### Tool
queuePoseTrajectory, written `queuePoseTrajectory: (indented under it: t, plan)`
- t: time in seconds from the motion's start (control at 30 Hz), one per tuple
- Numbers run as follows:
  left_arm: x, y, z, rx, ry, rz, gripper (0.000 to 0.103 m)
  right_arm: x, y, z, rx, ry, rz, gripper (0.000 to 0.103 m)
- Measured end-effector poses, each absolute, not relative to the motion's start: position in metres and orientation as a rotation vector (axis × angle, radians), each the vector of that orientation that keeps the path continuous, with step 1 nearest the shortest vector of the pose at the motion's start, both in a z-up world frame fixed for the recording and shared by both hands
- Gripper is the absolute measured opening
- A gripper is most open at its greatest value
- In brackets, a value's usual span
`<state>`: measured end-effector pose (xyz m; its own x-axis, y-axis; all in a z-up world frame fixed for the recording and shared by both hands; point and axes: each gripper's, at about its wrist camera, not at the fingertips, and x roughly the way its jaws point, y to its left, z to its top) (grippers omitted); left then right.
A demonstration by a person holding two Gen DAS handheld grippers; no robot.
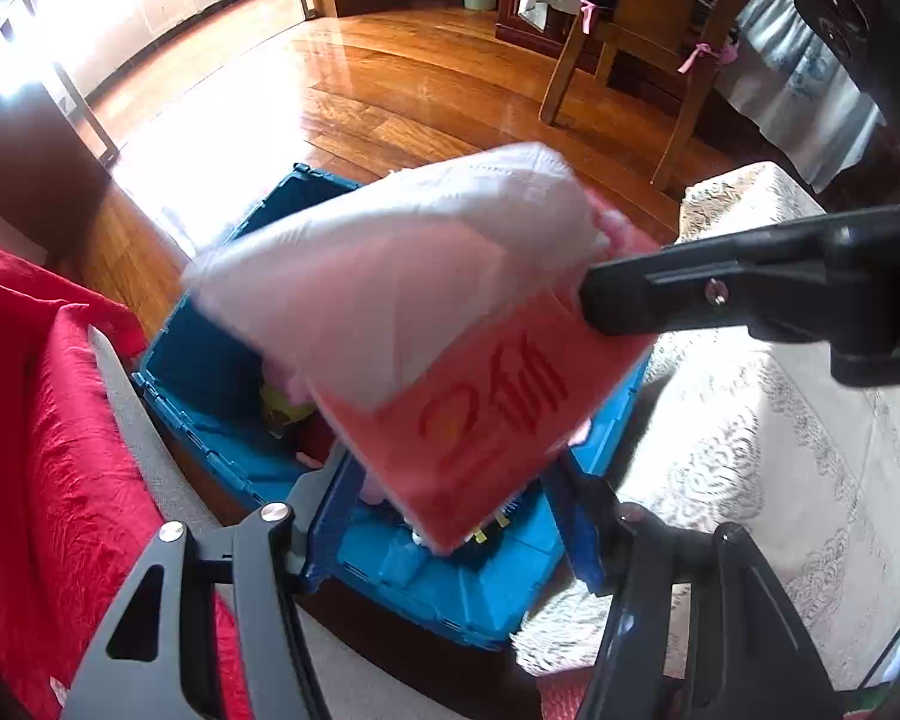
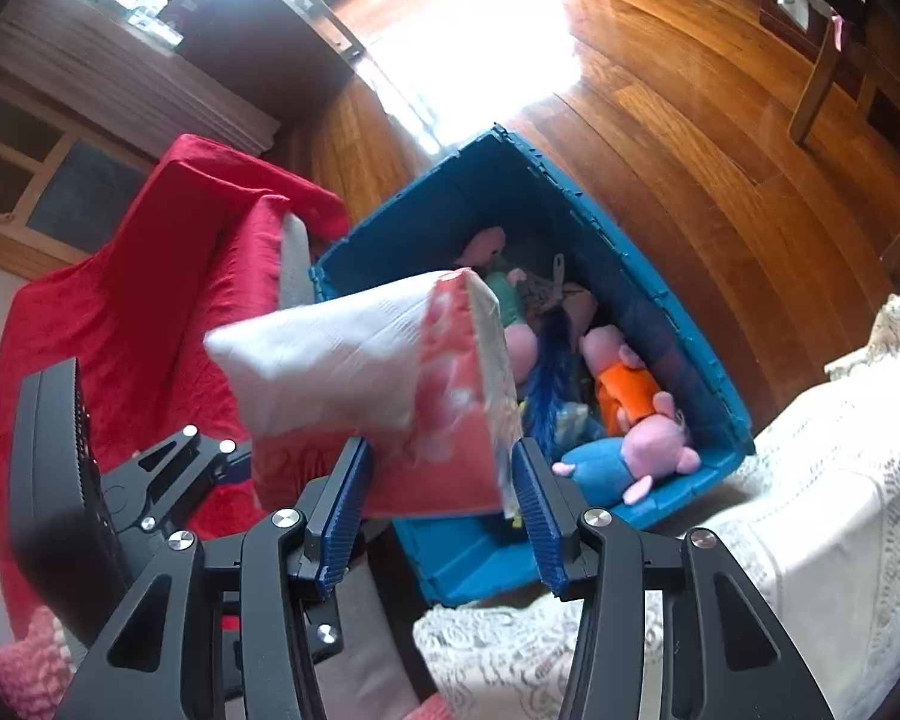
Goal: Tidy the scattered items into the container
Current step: 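Open the right tool to drop the pink tissue pack into the bin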
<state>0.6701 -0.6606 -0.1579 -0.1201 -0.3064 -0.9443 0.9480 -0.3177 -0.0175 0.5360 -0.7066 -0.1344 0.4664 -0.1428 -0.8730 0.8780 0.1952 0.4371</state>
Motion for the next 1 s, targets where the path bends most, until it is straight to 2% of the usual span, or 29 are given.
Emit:
queuePoseTrajectory:
  t: [0.1,0.13,0.17,0.2,0.23,0.3,0.4,1.0]
  plan:
    - [0.682,-0.671,-0.167,1.156,0.875,-1.601,0.062,0.544,-0.718,-0.147,1.179,0.817,-0.839,0.048]
    - [0.685,-0.674,-0.17,1.162,0.884,-1.591,0.066,0.545,-0.721,-0.15,1.185,0.83,-0.85,0.051]
    - [0.688,-0.677,-0.173,1.168,0.894,-1.58,0.077,0.546,-0.723,-0.154,1.191,0.843,-0.86,0.054]
    - [0.691,-0.68,-0.176,1.173,0.903,-1.569,0.081,0.546,-0.724,-0.157,1.197,0.857,-0.871,0.07]
    - [0.694,-0.682,-0.18,1.179,0.913,-1.559,0.081,0.546,-0.725,-0.16,1.204,0.873,-0.883,0.09]
    - [0.7,-0.688,-0.186,1.191,0.932,-1.537,0.086,0.546,-0.724,-0.165,1.211,0.897,-0.898,0.102]
    - [0.705,-0.689,-0.191,1.205,0.94,-1.517,0.093,0.545,-0.721,-0.167,1.208,0.919,-0.924,0.103]
    - [0.687,-0.683,-0.172,1.21,0.932,-1.513,0.093,0.497,-0.693,-0.152,1.224,0.92,-1.062,0.103]
